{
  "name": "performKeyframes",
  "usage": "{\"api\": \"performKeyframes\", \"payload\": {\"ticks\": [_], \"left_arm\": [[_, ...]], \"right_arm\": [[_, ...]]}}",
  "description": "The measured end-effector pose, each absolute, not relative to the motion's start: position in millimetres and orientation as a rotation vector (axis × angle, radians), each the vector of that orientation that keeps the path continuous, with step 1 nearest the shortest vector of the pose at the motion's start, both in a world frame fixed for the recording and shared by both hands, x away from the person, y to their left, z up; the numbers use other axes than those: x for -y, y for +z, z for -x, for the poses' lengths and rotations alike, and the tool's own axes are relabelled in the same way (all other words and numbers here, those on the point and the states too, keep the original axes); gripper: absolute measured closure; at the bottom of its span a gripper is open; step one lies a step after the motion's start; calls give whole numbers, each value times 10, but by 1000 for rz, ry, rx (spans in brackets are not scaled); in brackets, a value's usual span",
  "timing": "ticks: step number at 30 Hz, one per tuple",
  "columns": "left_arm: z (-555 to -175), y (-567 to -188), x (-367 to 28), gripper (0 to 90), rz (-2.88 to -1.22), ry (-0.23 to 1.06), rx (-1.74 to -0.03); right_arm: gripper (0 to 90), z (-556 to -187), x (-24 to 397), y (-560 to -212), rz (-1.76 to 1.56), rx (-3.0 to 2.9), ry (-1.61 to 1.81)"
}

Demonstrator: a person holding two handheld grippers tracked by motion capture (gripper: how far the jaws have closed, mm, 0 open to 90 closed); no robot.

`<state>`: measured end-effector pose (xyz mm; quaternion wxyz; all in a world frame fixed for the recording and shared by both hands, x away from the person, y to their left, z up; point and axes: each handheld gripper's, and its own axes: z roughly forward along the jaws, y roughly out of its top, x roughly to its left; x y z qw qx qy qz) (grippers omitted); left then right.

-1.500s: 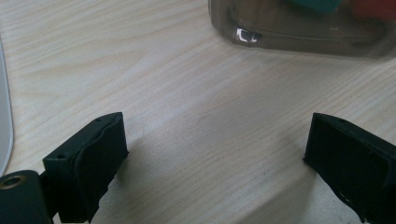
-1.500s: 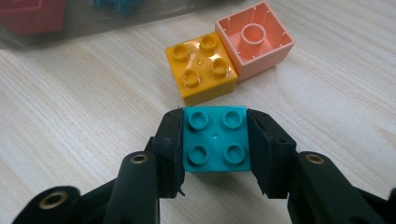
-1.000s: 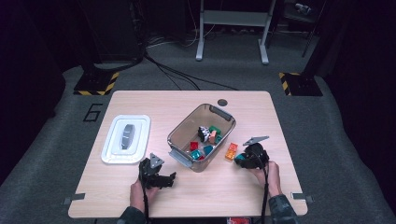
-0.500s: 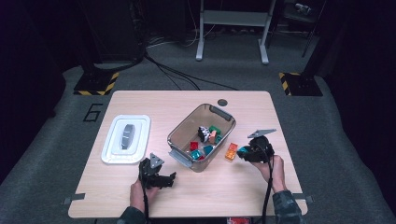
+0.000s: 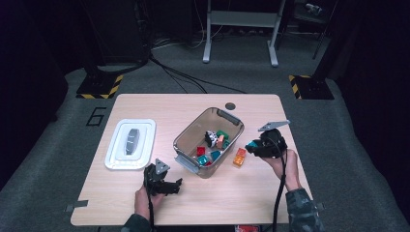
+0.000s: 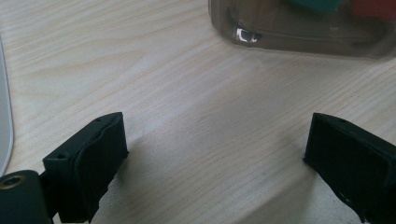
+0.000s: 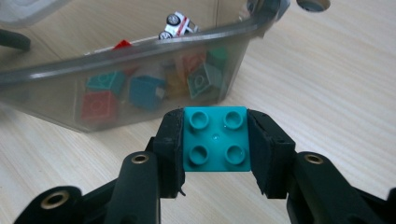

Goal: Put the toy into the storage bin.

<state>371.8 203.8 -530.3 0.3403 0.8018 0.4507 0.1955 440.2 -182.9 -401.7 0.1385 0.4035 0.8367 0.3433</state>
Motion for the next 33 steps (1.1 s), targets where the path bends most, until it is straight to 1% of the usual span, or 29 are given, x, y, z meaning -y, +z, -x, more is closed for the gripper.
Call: {"api": "performKeyframes", "payload": {"ticks": [11, 21, 27, 33], "left_arm": [[-3718, -5303, -2038, 54, -2087, 509, -1173], [-3717, -5302, -2038, 54, -2087, 507, -1175], [-3717, -5302, -2039, 54, -2088, 506, -1175], [-3719, -5302, -2040, 54, -2088, 509, -1174]], "right_arm": [[588, -4479, 1706, -3658, -1096, -2410, 1015], [588, -4598, 1446, -3406, -1021, -2427, 1016], [588, -4689, 1251, -3383, -976, -2471, 1013], [587, -4755, 1070, -3480, -964, -2524, 990]]}}
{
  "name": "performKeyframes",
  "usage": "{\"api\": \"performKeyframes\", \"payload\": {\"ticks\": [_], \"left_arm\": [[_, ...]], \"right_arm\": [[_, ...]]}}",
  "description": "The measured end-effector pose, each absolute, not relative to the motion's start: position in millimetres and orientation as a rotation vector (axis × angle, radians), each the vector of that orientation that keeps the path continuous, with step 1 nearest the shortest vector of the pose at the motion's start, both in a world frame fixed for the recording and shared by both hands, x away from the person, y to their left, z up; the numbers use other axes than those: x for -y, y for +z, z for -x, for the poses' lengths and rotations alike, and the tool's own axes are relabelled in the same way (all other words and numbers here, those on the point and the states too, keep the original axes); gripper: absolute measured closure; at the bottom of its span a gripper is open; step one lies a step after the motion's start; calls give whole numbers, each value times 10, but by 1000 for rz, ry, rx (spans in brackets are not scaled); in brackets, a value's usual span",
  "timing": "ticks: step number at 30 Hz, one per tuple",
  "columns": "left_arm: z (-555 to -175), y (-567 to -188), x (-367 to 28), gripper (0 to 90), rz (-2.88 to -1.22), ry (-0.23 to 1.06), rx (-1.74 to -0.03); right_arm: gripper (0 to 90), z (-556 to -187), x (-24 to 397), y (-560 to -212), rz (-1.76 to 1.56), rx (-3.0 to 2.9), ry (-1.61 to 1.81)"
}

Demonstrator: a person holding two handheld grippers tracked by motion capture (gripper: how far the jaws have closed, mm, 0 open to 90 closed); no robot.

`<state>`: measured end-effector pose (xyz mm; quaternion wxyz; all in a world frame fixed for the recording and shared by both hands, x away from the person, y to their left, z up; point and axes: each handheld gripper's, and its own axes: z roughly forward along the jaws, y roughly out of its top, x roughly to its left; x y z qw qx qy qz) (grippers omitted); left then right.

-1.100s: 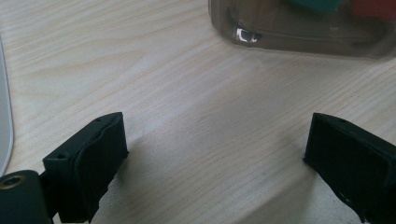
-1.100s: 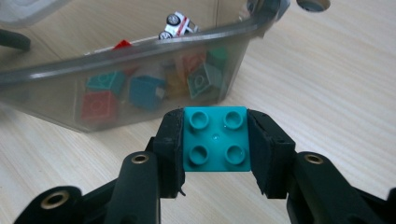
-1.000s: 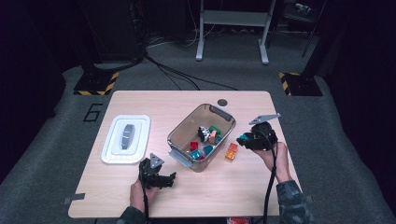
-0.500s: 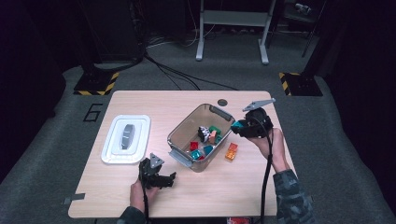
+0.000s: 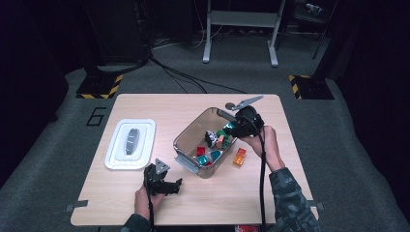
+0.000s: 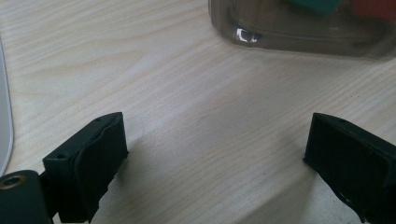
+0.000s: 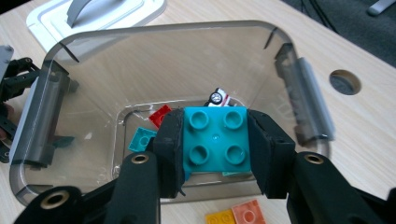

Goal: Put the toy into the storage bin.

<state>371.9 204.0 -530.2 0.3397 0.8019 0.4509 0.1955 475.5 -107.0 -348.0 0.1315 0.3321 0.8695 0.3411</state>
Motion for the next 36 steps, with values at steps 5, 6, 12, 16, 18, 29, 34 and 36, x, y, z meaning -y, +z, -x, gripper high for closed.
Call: {"api": "performKeyframes", "payload": {"ticks": [5, 6, 12, 16, 18, 29, 34, 36], "left_arm": [[-3718, -5302, -2039, 54, -2088, 506, -1175], [-3717, -5303, -2038, 54, -2086, 506, -1177], [-3717, -5302, -2039, 54, -2087, 506, -1175], [-3717, -5303, -2039, 54, -2087, 506, -1175], [-3717, -5302, -2039, 54, -2087, 506, -1175], [-3717, -5302, -2039, 54, -2087, 506, -1175], [-3717, -5303, -2038, 54, -2087, 506, -1176], [-3717, -5302, -2039, 54, -2088, 506, -1175]], "right_arm": [[587, -4777, 986, -3599, -976, -2573, 963], [587, -4779, 979, -3621, -974, -2582, 959], [586, -4770, 932, -3735, -977, -2627, 906], [586, -4772, 926, -3770, -967, -2643, 887], [585, -4768, 917, -3783, -960, -2653, 874], [445, -4712, 957, -3772, -978, -2638, 885], [265, -4657, 1061, -3704, -1005, -2577, 947], [212, -4634, 1128, -3672, -1008, -2559, 973]]}}
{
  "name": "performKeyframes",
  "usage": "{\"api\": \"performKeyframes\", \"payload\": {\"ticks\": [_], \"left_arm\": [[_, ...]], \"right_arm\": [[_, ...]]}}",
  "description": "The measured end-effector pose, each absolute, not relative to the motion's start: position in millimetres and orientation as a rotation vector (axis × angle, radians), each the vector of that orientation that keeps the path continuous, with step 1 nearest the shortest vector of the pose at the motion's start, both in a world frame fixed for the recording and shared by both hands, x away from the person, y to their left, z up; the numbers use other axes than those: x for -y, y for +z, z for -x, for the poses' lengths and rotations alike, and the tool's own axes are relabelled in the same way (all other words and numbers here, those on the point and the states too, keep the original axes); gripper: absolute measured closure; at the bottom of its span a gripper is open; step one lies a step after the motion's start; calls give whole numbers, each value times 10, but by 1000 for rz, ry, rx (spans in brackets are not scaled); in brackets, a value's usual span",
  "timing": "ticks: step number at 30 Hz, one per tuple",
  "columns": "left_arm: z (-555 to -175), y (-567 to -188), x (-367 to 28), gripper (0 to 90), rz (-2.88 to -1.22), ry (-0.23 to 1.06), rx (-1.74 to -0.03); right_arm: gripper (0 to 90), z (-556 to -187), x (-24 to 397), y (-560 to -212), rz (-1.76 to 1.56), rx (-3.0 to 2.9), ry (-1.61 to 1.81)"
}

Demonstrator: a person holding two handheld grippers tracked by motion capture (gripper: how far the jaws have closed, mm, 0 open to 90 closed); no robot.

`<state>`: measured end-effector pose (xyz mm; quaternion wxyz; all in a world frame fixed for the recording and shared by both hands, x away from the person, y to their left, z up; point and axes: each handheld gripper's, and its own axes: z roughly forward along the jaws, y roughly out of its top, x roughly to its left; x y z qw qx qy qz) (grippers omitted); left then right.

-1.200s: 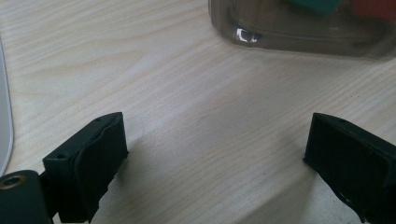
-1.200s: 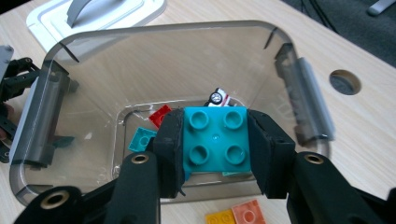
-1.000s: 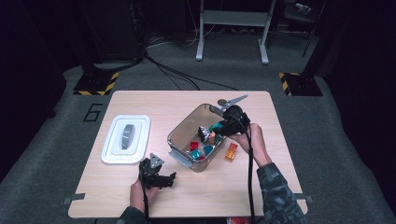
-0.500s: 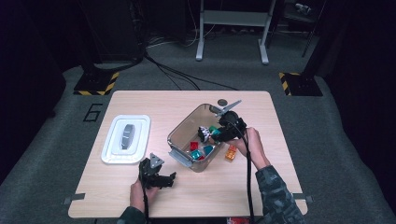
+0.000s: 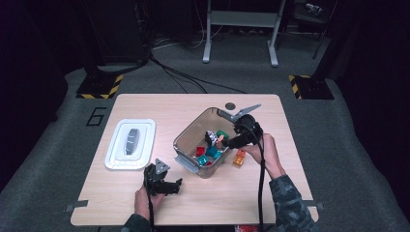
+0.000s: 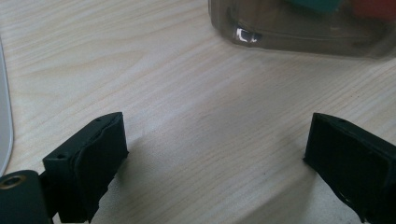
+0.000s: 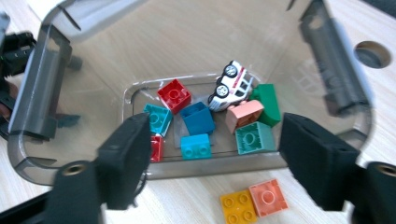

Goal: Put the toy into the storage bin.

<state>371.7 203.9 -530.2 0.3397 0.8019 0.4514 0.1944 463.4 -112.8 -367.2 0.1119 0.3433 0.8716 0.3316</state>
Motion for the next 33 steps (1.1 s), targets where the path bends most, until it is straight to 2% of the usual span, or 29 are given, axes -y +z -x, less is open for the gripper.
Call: {"api": "performKeyframes", "payload": {"ticks": [3, 6, 13, 23, 26, 29, 33], "left_arm": [[-3716, -5302, -2038, 54, -2086, 507, -1177], [-3716, -5302, -2038, 54, -2086, 507, -1177], [-3717, -5302, -2039, 54, -2087, 506, -1175], [-3717, -5302, -2038, 54, -2087, 506, -1175], [-3717, -5302, -2039, 53, -2087, 507, -1175], [-3717, -5302, -2038, 54, -2087, 506, -1175], [-3720, -5303, -2039, 54, -2086, 510, -1172]], "right_arm": [[148, -4590, 1229, -3645, -1029, -2536, 1014], [123, -4551, 1336, -3659, -1041, -2517, 1039], [15, -4498, 1549, -3871, -1119, -2505, 1028], [0, -4477, 1665, -4310, -1212, -2497, 987], [37, -4468, 1642, -4458, -1222, -2504, 946], [169, -4463, 1624, -4608, -1218, -2509, 911], [295, -4455, 1590, -4774, -1221, -2516, 884]]}}
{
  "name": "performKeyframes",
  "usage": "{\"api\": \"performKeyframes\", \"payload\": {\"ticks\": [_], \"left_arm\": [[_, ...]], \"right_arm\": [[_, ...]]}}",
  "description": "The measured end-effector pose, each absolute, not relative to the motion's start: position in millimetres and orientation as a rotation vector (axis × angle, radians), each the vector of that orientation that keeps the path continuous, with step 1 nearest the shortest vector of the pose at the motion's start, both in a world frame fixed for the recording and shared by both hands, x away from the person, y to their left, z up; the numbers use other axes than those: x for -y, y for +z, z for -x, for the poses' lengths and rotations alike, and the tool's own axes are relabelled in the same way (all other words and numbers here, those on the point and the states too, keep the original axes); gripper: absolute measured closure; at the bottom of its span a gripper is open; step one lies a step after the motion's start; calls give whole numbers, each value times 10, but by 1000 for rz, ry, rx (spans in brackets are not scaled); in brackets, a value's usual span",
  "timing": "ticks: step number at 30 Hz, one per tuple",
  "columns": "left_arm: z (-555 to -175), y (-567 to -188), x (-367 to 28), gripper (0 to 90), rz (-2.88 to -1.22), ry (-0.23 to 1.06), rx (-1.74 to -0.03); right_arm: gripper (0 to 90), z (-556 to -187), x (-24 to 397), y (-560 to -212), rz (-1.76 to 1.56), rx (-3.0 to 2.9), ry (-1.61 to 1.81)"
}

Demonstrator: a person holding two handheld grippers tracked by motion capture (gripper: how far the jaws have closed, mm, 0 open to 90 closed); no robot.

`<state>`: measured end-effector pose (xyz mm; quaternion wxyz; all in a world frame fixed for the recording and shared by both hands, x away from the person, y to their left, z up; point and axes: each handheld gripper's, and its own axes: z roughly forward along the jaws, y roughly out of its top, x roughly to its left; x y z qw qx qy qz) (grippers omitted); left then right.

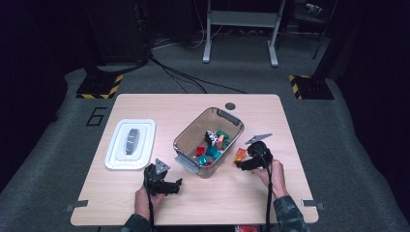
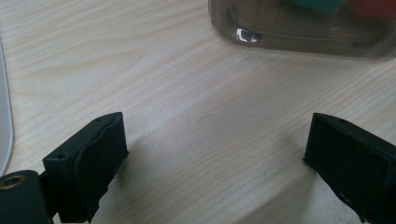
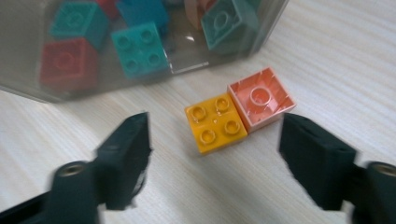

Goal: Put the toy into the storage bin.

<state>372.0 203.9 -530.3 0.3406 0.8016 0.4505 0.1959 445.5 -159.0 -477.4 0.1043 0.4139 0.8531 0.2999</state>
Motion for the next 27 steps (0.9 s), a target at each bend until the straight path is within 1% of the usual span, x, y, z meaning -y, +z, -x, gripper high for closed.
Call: {"api": "performKeyframes", "payload": {"ticks": [3, 8, 13, 19, 21, 27], "left_arm": [[-3719, -5303, -2039, 54, -2086, 508, -1173], [-3717, -5302, -2039, 54, -2087, 506, -1175], [-3718, -5303, -2039, 54, -2086, 509, -1175], [-3717, -5302, -2039, 54, -2087, 506, -1175], [-3717, -5302, -2039, 54, -2087, 506, -1175], [-3718, -5303, -2039, 54, -2087, 508, -1173]], "right_arm": [[376, -4455, 1555, -4857, -1199, -2519, 863], [463, -4482, 1508, -4908, -1162, -2525, 852], [506, -4489, 1452, -4940, -1141, -2549, 839], [522, -4487, 1400, -4960, -1128, -2550, 802], [573, -4483, 1379, -4974, -1128, -2543, 793], [587, -4463, 1368, -4982, -1132, -2535, 786]]}}
